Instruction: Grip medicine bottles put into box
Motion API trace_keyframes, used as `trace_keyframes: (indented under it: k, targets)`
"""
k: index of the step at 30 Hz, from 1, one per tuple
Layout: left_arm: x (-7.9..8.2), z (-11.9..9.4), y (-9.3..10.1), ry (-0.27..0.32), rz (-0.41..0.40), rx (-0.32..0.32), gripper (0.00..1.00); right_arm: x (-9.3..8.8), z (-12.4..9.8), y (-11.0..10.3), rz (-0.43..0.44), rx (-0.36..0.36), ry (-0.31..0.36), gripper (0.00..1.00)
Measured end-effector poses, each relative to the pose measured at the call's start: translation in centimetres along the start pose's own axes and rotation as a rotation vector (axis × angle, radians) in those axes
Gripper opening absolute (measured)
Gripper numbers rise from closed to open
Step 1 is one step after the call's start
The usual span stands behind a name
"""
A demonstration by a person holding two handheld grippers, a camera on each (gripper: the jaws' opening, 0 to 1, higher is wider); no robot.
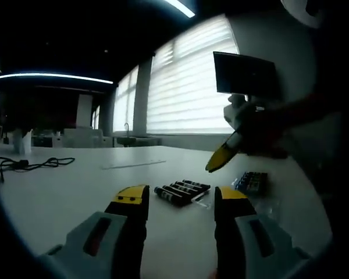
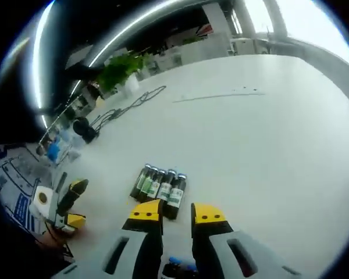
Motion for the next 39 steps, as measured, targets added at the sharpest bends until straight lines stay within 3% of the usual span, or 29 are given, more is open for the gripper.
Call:
trace_keyframes:
  k: [13,23,39]
  targets:
    - [0.2,0.0,0.5,0.012,-0.009,-0.04,0.37,1.1,1.9,-1.0,-0.072,-0.041,-0.098,0.15]
    - [0.4,-0.1,0.4,0.026,-0.018,-0.034,0.37,0.9,3.6,-1.0,-0.107,-0.077,-0.155,0.14]
    - [0.4,-0.3,0.2,0.037,-0.037,-0.037,0.37,0.1,4.1,0.0,-0.036,-0.088,-0.193,0.08]
Point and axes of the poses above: the point that each gripper's makers call its tool centre point, and the gripper's own axes: z roughly forward along the fingers, y roughly to its right, x roughly out of its top, the point moved 6 cm from there along -z, roughly backward along the fingers, and after that the axes turned 5 degrees about -x, right-handed, at the moved point
